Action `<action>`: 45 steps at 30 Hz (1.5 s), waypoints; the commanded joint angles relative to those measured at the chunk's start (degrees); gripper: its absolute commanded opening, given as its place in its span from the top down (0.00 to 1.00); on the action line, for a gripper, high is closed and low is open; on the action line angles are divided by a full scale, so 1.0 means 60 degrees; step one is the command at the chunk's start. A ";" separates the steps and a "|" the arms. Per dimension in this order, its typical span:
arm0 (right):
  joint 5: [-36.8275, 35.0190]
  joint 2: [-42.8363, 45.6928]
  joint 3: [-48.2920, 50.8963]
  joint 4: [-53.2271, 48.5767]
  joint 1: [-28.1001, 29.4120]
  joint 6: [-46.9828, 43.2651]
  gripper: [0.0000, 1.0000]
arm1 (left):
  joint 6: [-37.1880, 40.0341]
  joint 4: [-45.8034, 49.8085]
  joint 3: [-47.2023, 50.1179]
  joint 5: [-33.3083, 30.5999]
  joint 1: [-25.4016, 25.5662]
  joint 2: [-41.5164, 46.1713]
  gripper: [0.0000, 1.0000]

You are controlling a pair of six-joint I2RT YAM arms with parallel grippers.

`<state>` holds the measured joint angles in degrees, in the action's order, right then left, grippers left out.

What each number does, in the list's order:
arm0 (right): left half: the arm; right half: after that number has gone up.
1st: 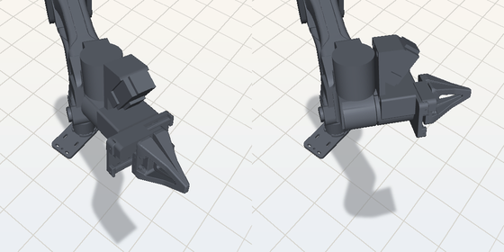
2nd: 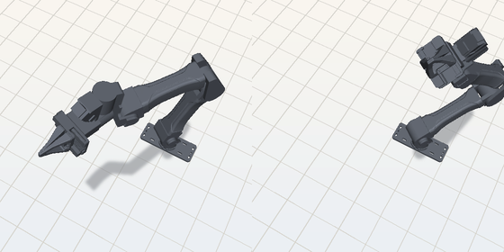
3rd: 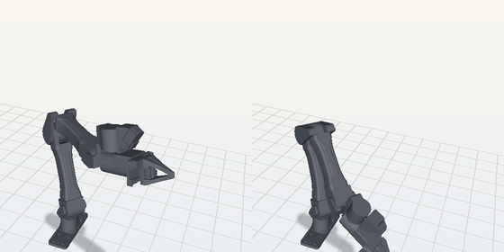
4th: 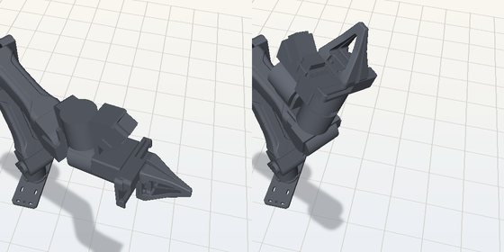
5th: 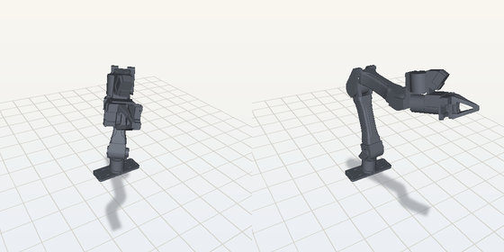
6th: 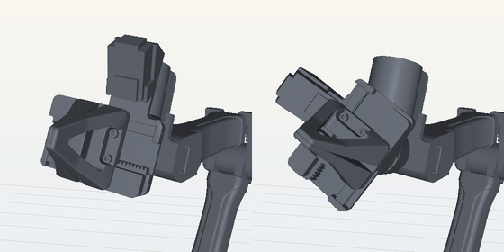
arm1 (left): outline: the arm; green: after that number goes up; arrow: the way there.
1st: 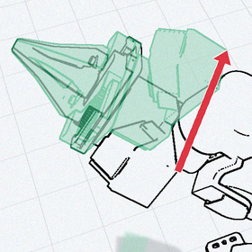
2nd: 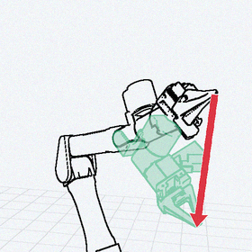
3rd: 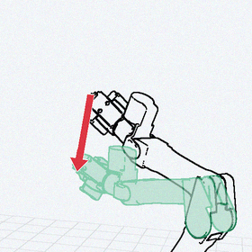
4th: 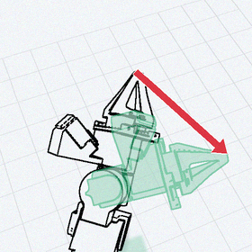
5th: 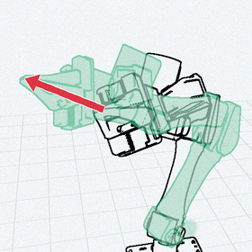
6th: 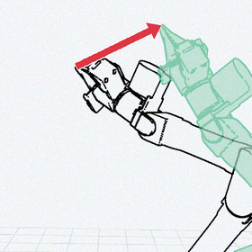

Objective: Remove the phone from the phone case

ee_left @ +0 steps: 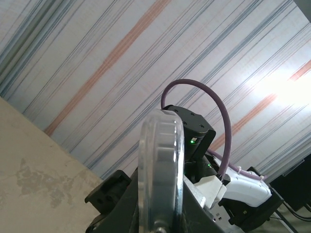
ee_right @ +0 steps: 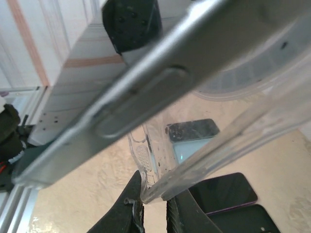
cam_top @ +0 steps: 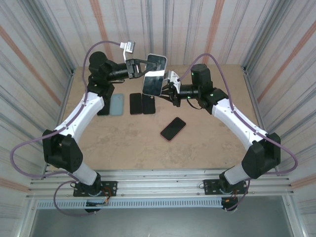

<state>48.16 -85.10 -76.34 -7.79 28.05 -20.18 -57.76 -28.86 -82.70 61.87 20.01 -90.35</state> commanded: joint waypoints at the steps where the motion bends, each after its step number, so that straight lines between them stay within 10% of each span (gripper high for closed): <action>1: -0.0988 0.0192 -0.0260 0.2348 -0.0139 0.0069 1.00 | -0.0867 0.0770 0.0116 0.0758 0.0538 0.0219 1.00; 26: 0.1747 -0.0099 0.0566 0.5086 -0.0714 0.4798 0.72 | 0.1437 0.2647 -0.0046 0.0056 0.0357 0.0468 1.00; 45: -0.0430 -0.0507 0.2693 0.9346 0.0135 1.3269 0.52 | -0.2640 -0.1693 0.2725 -0.6048 0.0662 0.0980 1.00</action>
<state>47.48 -88.92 -61.87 38.30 25.32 49.10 -69.01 -33.17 -67.88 33.76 22.44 -84.38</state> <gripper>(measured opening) 0.479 0.154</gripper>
